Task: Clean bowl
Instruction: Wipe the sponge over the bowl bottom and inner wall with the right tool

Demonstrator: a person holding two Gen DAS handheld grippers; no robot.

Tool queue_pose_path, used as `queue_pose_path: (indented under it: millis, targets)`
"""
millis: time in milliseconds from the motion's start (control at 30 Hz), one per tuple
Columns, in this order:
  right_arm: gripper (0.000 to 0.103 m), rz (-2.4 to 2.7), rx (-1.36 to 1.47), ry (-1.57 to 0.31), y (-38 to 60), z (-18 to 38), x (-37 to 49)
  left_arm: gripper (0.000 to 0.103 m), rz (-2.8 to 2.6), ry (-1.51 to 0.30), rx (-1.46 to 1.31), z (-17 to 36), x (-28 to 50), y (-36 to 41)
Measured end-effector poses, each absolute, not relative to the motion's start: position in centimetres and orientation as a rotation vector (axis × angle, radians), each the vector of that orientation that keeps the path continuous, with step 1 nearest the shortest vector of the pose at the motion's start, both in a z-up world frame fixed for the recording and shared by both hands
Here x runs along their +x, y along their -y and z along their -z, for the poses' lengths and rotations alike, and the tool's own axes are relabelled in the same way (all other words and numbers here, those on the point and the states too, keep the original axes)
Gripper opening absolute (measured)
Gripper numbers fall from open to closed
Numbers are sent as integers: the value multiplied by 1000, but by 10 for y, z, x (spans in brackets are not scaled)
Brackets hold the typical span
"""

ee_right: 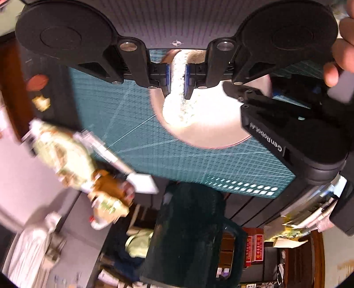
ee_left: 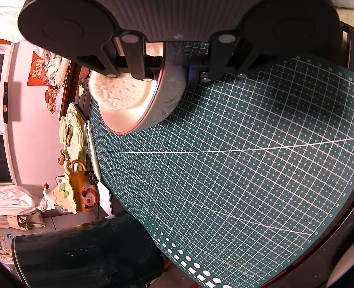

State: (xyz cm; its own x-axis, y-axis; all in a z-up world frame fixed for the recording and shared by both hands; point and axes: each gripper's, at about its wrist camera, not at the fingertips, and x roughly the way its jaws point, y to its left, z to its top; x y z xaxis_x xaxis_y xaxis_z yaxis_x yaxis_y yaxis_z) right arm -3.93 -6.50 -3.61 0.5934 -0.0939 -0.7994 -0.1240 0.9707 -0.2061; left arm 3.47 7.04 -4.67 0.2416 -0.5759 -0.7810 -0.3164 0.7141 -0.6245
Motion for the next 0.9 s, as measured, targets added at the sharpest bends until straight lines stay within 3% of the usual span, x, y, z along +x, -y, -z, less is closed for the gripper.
queue_pose_path:
  millis: [167,400,600,900]
  targets:
    - [10,33,-316,-873,67,20,-45,19,207,-1358,-820,46,34,-70]
    - [10,-129,77,-864,117,-10,-40,19,206,-1357,-816,43,34,-69]
    - [10,-217,275,-1004,126,31,-18,18,205,-1355,-809,41,34,-66]
    - [11,-88,-147,-982,69,51,-28,19,209,-1355,-816,46,36,-68]
